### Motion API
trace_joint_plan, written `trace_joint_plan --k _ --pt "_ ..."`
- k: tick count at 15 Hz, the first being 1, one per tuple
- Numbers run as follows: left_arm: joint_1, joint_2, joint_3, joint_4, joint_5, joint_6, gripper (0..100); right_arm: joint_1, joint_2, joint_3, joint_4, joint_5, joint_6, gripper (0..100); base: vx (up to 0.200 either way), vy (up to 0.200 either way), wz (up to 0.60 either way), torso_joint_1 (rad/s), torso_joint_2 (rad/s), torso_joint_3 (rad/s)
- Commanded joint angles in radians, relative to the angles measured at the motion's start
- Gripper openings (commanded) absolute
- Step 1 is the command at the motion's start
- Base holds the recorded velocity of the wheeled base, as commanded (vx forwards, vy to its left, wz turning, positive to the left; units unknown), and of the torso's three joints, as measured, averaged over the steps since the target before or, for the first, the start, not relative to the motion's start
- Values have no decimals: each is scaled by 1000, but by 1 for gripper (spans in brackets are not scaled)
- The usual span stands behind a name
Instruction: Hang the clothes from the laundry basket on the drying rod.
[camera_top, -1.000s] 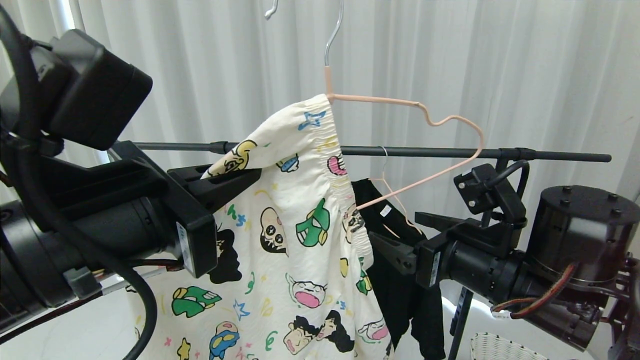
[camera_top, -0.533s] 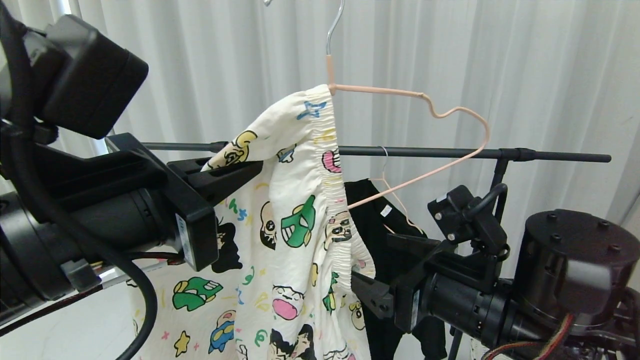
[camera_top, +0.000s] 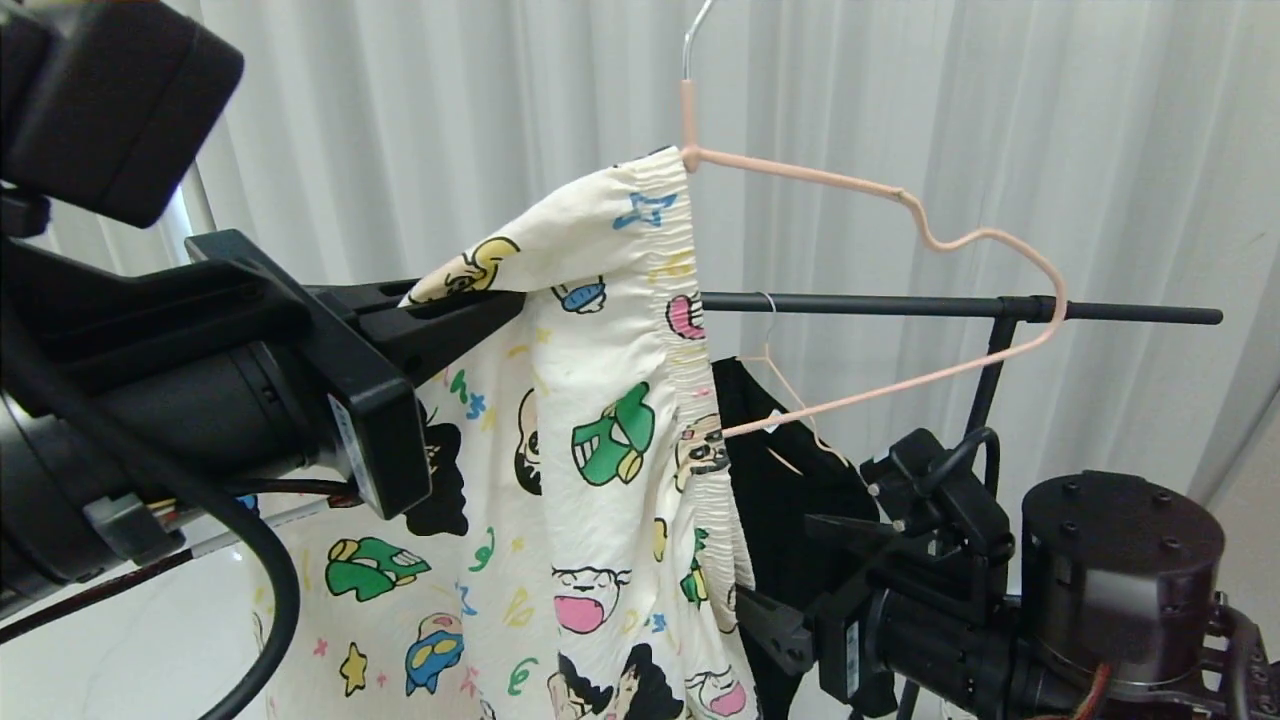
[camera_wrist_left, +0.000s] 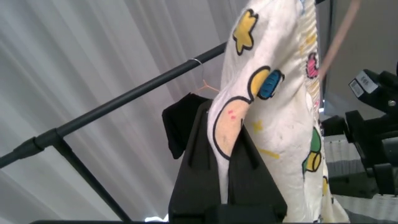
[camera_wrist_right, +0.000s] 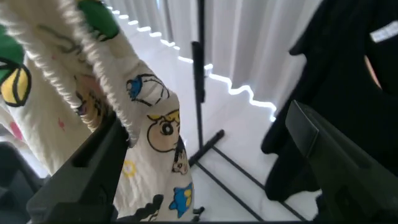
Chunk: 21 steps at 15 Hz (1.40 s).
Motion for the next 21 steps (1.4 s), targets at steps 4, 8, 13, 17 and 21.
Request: trace_joint_plan --k 4,8,13,17,21 --pt "3 -14 34 -1 2 3 0 -147 -18 12 6 -28 -35 100 0 0 0 0 0 0" --pt "74 -62 143 -1 -1 89 0 -277 -49 12 5 -26 -81 100 0 0 0 0 0 0" --pt "75 -120 229 -1 -1 92 0 -345 -53 12 5 -22 -112 100 0 0 0 0 0 0" --pt "78 -152 311 -1 -1 91 0 -350 -70 10 5 -20 -114 100 0 0 0 0 0 0" --pt "129 -166 349 -1 -16 86 0 -356 -82 12 6 -20 -115 100 0 0 0 0 0 0"
